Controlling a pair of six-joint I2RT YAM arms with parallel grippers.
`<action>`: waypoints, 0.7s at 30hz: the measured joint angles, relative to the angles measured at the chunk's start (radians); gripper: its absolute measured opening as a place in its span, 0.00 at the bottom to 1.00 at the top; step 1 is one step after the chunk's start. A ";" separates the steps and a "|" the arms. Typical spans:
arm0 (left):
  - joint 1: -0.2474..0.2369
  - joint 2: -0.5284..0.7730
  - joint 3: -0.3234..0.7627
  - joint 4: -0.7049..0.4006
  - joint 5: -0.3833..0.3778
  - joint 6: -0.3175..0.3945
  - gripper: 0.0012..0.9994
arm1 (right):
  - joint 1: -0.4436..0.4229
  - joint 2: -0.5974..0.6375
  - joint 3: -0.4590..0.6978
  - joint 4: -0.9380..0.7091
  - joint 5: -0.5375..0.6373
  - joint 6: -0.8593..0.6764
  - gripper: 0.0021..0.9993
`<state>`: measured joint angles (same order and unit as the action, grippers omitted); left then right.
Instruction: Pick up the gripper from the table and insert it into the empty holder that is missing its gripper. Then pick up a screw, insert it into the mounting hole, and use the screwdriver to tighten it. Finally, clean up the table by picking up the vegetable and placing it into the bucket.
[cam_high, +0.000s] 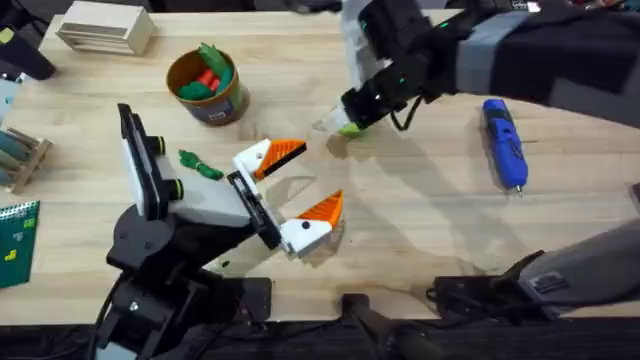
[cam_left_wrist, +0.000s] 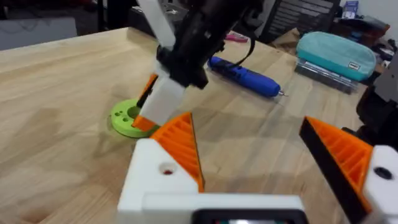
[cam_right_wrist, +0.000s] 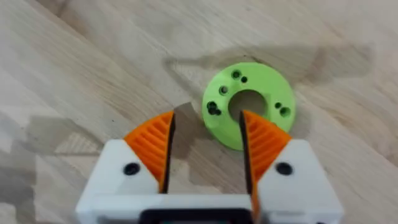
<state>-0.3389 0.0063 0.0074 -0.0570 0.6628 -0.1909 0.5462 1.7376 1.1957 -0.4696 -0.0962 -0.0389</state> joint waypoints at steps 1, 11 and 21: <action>0.000 0.000 0.000 0.000 0.000 0.000 0.99 | 0.006 0.013 0.000 0.003 0.006 -0.003 0.57; 0.000 0.000 0.000 0.000 0.000 0.000 0.99 | 0.038 0.054 0.000 0.029 0.030 -0.015 0.29; 0.000 0.000 0.000 0.000 0.000 0.000 0.99 | 0.039 0.059 0.000 0.071 0.082 -0.015 0.28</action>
<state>-0.3389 0.0063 0.0074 -0.0570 0.6628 -0.1909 0.5850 1.7965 1.1957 -0.3984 -0.0146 -0.0540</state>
